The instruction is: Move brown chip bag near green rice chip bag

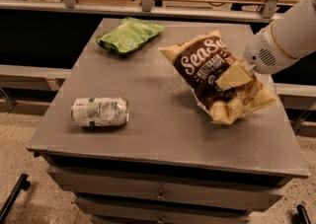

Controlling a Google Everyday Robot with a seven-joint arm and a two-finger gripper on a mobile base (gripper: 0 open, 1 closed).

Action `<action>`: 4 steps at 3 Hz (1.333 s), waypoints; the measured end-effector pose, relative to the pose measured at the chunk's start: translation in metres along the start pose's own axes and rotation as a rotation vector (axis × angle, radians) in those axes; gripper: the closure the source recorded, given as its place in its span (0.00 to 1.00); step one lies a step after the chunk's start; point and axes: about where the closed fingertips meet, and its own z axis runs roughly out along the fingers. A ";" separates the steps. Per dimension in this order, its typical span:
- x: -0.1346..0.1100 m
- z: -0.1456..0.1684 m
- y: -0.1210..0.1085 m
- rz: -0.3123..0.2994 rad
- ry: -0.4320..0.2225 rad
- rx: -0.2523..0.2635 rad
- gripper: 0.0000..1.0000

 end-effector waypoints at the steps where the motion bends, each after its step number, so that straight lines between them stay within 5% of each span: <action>1: -0.018 -0.006 0.005 -0.029 -0.048 -0.033 1.00; 4: -0.092 0.002 0.007 -0.105 -0.169 -0.084 1.00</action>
Offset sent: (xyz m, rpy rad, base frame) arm 0.0211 0.0409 0.0459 0.1440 -0.0601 0.1089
